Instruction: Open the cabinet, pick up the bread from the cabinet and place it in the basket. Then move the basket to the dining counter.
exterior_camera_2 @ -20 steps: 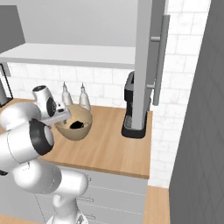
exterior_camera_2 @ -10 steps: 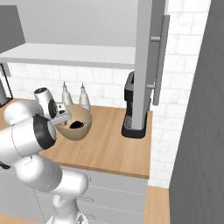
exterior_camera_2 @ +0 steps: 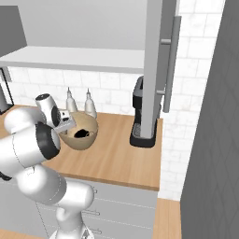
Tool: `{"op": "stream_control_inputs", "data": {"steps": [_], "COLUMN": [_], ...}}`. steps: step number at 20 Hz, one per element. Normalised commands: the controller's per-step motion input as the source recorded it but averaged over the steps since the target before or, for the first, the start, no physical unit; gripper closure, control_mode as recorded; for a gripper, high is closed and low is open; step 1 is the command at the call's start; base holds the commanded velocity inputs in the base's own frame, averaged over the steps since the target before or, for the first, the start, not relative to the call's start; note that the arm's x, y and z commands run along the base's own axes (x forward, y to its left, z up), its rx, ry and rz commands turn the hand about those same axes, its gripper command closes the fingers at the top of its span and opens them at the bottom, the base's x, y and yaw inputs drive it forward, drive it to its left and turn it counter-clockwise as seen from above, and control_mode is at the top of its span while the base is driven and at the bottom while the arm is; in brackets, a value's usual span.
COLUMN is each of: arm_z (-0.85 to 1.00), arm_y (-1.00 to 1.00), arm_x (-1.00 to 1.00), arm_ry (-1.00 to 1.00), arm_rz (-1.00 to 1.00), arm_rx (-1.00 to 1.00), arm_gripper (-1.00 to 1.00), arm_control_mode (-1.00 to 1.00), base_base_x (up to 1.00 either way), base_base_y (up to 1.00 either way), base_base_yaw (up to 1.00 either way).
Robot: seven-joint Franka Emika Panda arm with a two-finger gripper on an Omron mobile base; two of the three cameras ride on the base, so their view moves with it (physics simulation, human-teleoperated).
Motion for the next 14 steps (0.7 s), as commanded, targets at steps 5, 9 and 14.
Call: {"op": "stream_control_inputs", "data": {"steps": [5, 9, 14], "arm_z": [-0.05, 0.07, 0.56], "arm_y": [0.0, -0.08, 0.0], "arm_x": [0.0, -0.09, -0.31], "arm_ry": [0.0, 0.0, 0.0], "arm_rz": [0.05, 0.03, 0.03], "arm_rx": [0.0, 0.03, -0.1], "arm_gripper": [1.0, 1.0, 1.0], "arm_control_mode": [-1.0, -1.0, -1.0], "base_base_x": [0.0, 0.0, 0.0], "base_base_y": [0.0, 0.0, 0.0], "base_base_yaw": [0.0, 0.0, 0.0]}}
